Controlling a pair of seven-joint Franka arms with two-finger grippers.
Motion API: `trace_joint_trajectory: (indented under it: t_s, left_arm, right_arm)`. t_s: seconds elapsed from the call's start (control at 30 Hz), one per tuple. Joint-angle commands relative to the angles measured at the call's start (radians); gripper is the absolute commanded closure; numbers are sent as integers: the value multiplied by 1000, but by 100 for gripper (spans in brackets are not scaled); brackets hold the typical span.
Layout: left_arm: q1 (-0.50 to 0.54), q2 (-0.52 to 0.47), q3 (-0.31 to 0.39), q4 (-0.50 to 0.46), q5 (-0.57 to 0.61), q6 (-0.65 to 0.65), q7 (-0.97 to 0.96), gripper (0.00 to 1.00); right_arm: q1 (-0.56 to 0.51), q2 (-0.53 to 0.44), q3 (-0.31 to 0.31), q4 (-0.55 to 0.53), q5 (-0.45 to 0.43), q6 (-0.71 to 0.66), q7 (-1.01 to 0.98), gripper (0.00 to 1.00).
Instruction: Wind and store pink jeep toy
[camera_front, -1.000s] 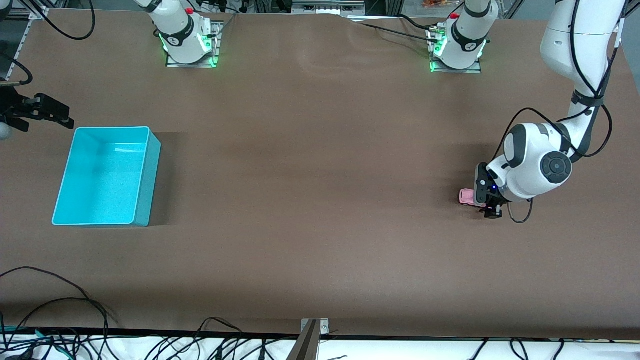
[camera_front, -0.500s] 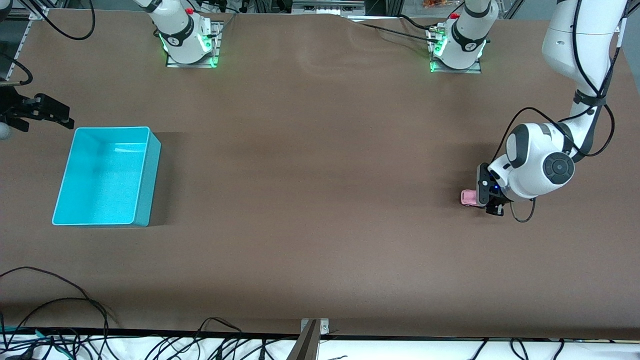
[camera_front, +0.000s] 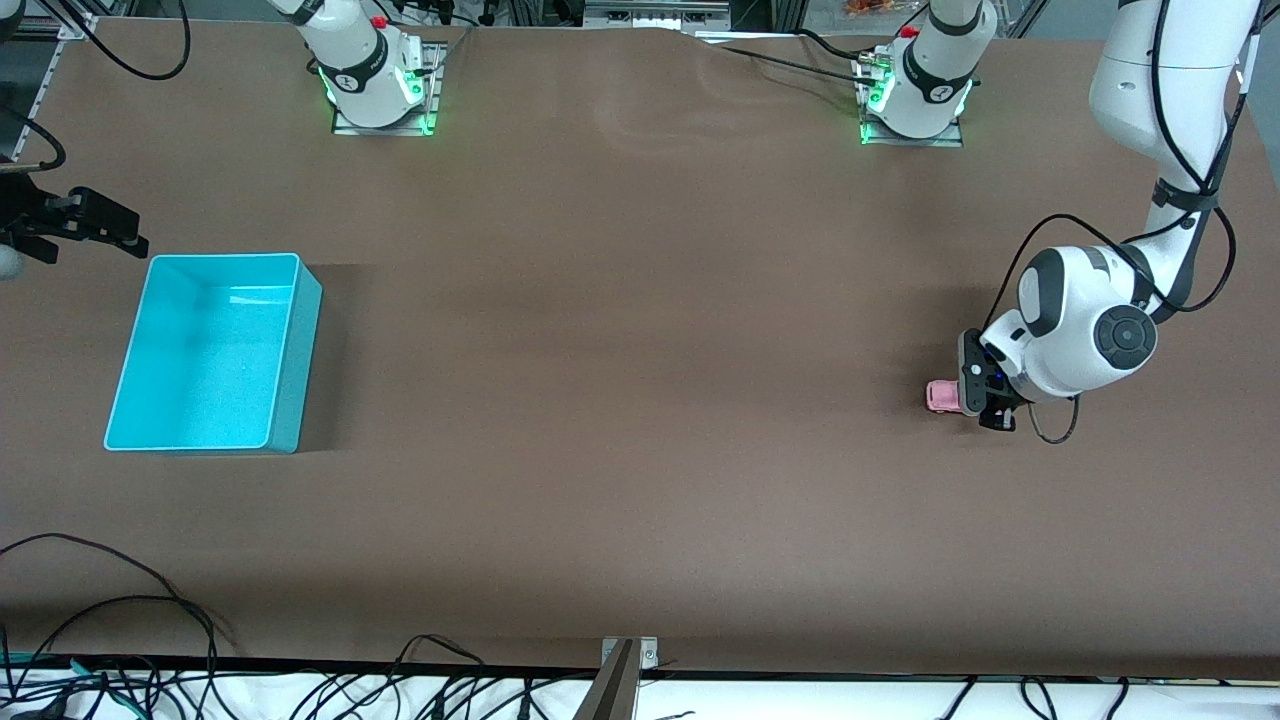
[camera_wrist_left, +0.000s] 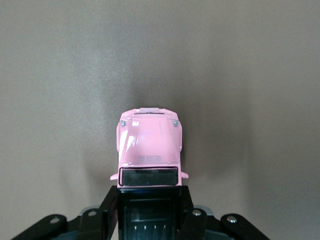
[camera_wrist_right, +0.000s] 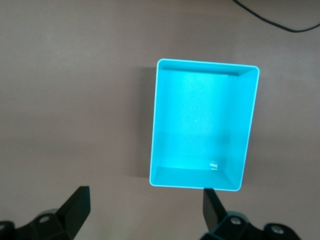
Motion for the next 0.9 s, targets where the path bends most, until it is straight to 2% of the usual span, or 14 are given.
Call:
trace_joint_trajectory:
  t_s: [0.0, 0.43, 0.87]
  left_arm:
    - [35, 26, 3, 0, -5, -24, 0, 100]
    - [186, 38, 1, 15, 92, -61, 38, 100]
    - [306, 61, 1, 41, 95, -61, 199, 100]
  right_arm:
    - [2, 6, 1, 24, -6, -7, 11, 0]
    - [2, 6, 1, 24, -6, -7, 11, 0]
    - [2, 6, 1, 24, -6, -7, 11, 0]
